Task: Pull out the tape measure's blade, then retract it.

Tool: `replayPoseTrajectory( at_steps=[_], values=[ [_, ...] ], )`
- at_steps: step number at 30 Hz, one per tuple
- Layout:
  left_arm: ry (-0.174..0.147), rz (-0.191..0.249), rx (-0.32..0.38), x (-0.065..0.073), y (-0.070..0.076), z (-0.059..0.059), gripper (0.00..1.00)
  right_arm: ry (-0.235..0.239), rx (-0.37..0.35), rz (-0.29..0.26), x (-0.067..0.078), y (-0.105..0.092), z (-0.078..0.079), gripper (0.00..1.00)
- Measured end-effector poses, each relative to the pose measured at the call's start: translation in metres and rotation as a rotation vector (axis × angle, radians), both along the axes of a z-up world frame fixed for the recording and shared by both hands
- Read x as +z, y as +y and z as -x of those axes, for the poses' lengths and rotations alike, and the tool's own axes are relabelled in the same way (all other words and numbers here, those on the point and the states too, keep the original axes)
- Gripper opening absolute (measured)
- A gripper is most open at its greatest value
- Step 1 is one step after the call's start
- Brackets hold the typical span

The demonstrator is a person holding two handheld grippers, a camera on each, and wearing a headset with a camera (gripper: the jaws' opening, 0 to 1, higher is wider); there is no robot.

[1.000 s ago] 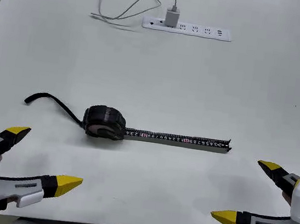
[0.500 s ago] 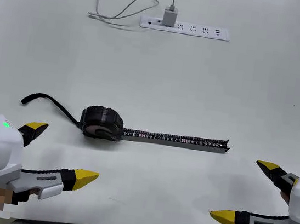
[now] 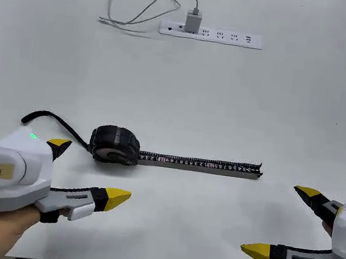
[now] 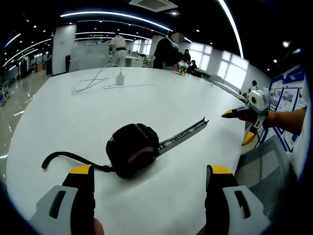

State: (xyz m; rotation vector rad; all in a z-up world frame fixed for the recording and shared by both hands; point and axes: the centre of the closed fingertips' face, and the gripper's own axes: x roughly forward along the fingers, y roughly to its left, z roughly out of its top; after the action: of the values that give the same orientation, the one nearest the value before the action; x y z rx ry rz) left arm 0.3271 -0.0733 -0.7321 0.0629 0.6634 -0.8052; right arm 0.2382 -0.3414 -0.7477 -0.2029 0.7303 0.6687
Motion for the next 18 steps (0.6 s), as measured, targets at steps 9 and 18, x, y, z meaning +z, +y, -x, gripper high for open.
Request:
replayPoseTrajectory(
  at_steps=[9,18],
  values=[
    [0.0,0.027,0.0,0.002,-0.016,-0.008,0.91,0.003,-0.014,-0.015,0.001,-0.002,-0.001,0.98],
    [0.011,0.041,0.021,0.0,-0.025,-0.012,0.9,0.002,-0.016,-0.016,0.001,-0.003,-0.004,0.98]
  ],
)
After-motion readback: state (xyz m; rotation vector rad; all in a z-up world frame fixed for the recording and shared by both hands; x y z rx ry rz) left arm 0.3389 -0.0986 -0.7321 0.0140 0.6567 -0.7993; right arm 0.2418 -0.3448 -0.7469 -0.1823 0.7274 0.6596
